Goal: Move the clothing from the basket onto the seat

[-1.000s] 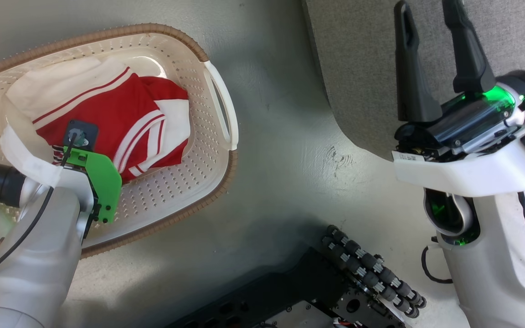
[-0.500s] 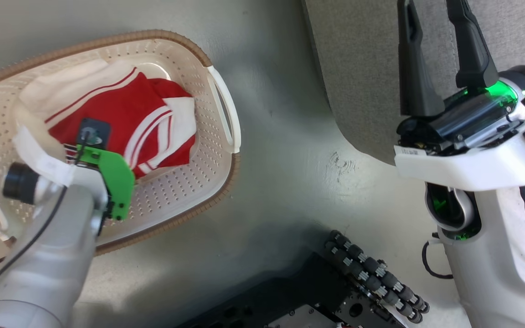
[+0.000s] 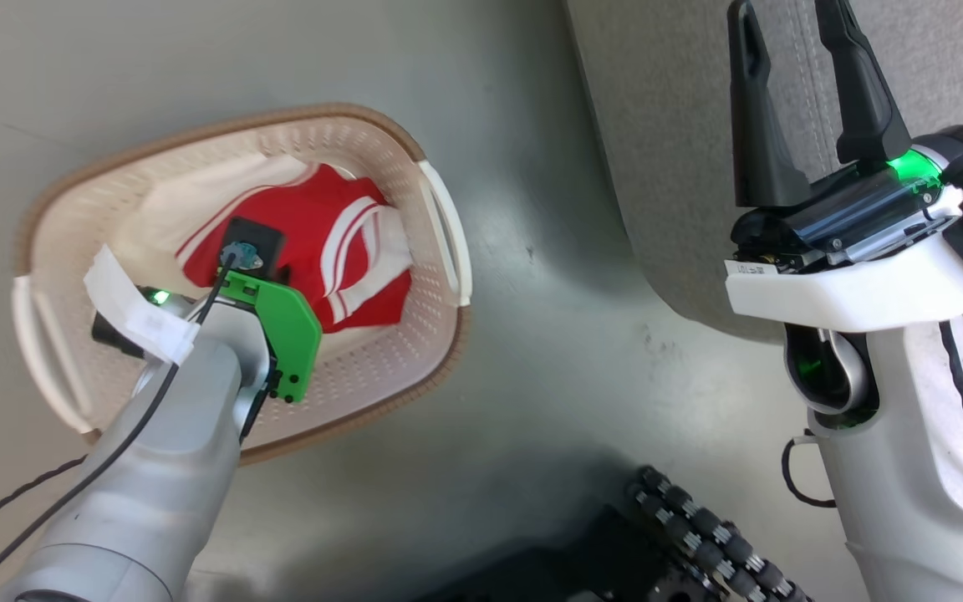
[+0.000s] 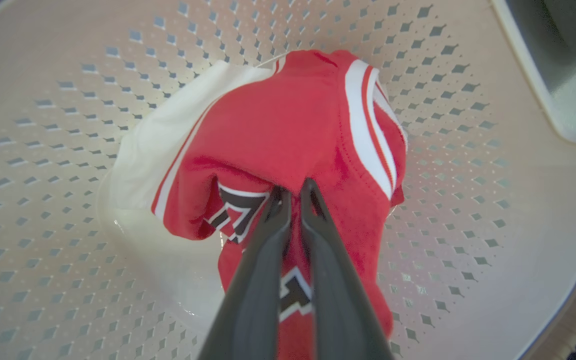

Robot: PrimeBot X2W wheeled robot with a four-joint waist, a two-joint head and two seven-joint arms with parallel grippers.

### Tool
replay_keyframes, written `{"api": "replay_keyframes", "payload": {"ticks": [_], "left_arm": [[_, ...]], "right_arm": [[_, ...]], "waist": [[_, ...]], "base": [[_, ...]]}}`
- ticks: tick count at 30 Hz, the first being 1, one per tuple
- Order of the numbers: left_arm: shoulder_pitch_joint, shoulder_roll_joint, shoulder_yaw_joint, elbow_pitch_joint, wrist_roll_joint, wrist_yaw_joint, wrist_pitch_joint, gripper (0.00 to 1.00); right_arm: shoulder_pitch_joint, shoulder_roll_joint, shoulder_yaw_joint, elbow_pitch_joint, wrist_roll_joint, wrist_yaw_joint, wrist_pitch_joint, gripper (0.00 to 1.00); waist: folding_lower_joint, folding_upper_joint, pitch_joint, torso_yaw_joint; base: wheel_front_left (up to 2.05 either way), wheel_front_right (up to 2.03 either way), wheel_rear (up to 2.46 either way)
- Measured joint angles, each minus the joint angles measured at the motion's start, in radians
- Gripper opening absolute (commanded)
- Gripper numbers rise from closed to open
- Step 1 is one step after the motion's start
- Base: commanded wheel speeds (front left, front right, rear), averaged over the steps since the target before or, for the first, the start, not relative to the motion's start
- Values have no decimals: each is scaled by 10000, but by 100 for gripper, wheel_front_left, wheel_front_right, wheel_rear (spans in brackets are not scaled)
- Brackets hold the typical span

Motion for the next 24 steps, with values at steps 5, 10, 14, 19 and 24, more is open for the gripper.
{"api": "replay_keyframes", "payload": {"ticks": [5,10,14,19,24], "left_arm": [[41,-94,-29,-88,-82,-178,-685,0],[358,-291,8,-278,-291,-309,-1350,0],[623,-364,15,-435,-418,-359,-1877,0],[883,-384,17,-736,-746,-451,-2397,0],[1172,-401,-38,-1083,-865,-537,-2506,0]], "right_arm": [[42,-148,-105,366,-130,40,-4,100],[322,-334,-165,784,-221,44,-6,100],[513,-487,-255,1032,-290,46,-8,100],[799,-663,-270,1323,-291,121,-8,100],[1105,-759,-282,1735,-290,130,-6,100]], "waist": [[0,0,-594,285],[-1,0,-1228,615],[0,0,-1749,914],[-1,0,-2391,1325],[-1,0,-3050,1760]], "base": [[0,0,0],[0,0,0],[0,0,0],[0,0,0],[0,0,0]]}}
